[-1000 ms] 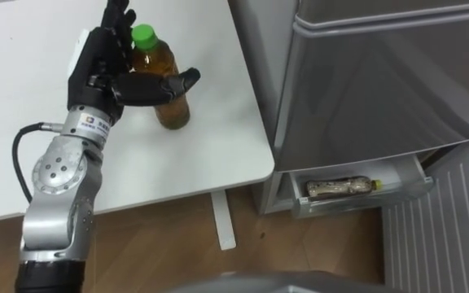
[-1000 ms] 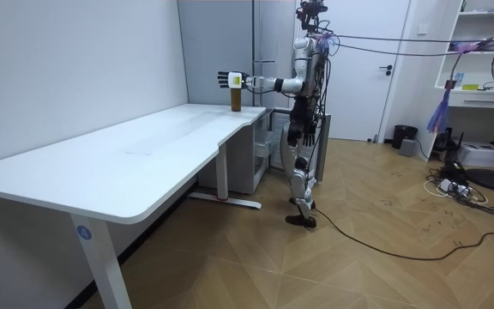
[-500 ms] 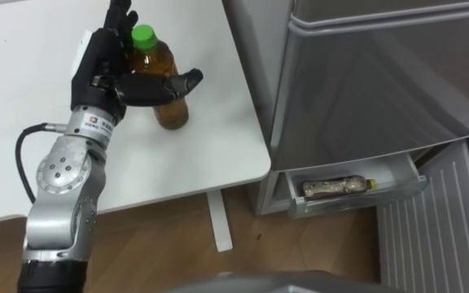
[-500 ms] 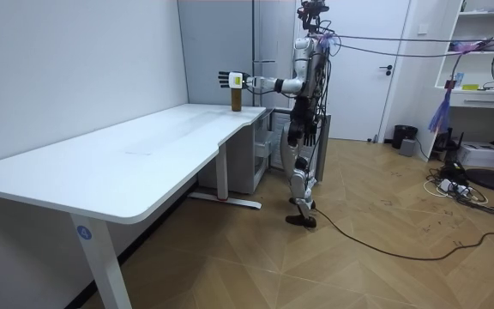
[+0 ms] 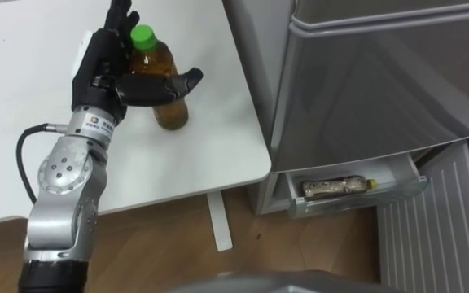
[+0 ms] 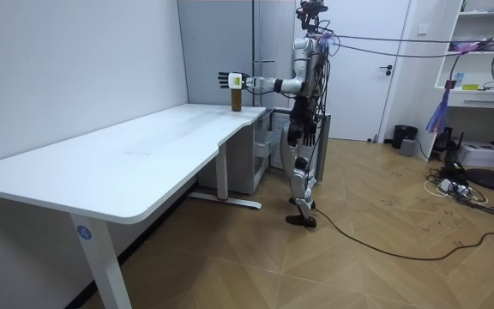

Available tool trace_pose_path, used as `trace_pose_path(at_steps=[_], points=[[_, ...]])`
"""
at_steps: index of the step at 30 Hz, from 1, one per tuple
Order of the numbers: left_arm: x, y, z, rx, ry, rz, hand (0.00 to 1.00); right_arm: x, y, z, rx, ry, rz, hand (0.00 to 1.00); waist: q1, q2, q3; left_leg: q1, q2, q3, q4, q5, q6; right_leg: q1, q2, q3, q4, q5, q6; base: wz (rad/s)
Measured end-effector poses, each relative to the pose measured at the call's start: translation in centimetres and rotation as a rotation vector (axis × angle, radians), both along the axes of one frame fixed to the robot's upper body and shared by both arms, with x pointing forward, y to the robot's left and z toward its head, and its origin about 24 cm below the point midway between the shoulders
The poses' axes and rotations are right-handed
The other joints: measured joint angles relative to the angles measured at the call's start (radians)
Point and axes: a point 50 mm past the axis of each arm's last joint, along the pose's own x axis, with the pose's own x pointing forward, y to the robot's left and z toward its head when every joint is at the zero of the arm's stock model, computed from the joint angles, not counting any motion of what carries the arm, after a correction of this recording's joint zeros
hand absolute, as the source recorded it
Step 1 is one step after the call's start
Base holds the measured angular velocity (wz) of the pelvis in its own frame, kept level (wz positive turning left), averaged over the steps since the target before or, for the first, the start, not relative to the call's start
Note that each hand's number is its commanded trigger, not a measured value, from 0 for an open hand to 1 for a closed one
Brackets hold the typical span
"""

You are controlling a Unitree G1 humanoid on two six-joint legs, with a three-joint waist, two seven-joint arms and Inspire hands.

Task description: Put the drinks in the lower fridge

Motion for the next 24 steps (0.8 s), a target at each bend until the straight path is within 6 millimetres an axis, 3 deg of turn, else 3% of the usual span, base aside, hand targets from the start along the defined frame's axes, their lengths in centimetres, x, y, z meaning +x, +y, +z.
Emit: trace_pose_path(at_steps=[10, 24], points=[[0.0, -0.03, -0.4, -0.001, 0.016, -0.004, 1.0, -0.01, 0.17, -0.05, 0.005, 0.005, 0.014, 0.0, 0.001, -0.004, 0.0024, -0.001, 0.0, 0.002, 0.001, 0.0, 0.0, -0.001, -0.001, -0.001, -0.001, 0.0, 0.0, 0.0], [0.06, -0.36, -1.0, -0.013, 0.043, -0.035, 1.0, 0.11, 0.29, -0.08, 0.006, 0.001, 0.016, 0.0, 0.001, -0.01, -0.0031, -0.003, 0.0, 0.002, 0.002, 0.0, 0.0, -0.003, -0.001, -0.001, -0.001, 0.0, 0.0, 0.0]])
